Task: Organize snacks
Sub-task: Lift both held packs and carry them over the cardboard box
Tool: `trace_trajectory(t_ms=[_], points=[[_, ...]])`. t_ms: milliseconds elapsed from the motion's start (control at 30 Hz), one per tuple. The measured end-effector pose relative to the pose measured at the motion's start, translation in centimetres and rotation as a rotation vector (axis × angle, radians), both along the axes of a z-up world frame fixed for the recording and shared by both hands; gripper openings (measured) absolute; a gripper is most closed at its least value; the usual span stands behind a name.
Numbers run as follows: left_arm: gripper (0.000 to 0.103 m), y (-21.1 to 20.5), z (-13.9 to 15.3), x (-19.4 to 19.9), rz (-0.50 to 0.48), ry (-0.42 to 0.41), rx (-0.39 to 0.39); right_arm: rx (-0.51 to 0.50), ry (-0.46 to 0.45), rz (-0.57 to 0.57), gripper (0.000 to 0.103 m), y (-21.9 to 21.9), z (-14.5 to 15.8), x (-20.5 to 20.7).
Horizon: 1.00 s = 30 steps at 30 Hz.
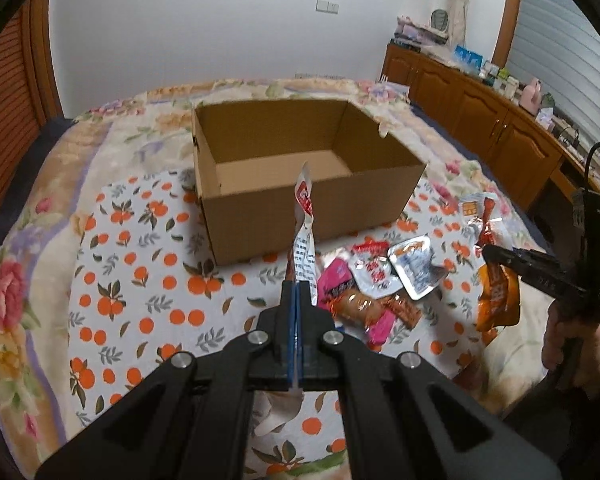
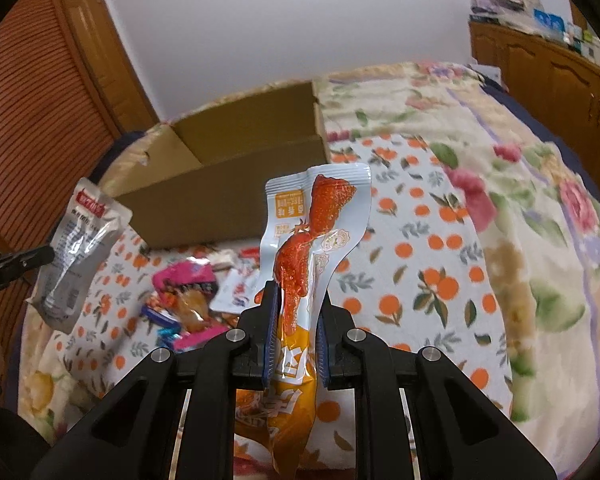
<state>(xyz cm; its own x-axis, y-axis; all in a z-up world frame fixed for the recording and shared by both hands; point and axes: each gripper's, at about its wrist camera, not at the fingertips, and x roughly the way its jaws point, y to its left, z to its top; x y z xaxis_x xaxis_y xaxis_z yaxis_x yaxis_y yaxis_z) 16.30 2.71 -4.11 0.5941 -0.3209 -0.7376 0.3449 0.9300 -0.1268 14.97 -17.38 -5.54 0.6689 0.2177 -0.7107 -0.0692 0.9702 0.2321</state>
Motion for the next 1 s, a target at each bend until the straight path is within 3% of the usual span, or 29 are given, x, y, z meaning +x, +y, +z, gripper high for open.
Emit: trace_trajectory(t_ms=[433,767,1000], points=[[0.0,-2.3,4.2,2.6,-0.01,-0.1,0.006,-0.018,-0.085,0.104,0.014,1.6,3.6,3.8],[0.0,-3.2,6.5,8.0,0.002,-0.154,-0.022,-0.043,-0.144,0.169,0.014,2.9,6.5,9.0],[0.0,-3.4,6.2,12.6,0.011,-0.158,-0.01,-0.051,-0.176,0.209,0.014,5.1,7.5,13.1]])
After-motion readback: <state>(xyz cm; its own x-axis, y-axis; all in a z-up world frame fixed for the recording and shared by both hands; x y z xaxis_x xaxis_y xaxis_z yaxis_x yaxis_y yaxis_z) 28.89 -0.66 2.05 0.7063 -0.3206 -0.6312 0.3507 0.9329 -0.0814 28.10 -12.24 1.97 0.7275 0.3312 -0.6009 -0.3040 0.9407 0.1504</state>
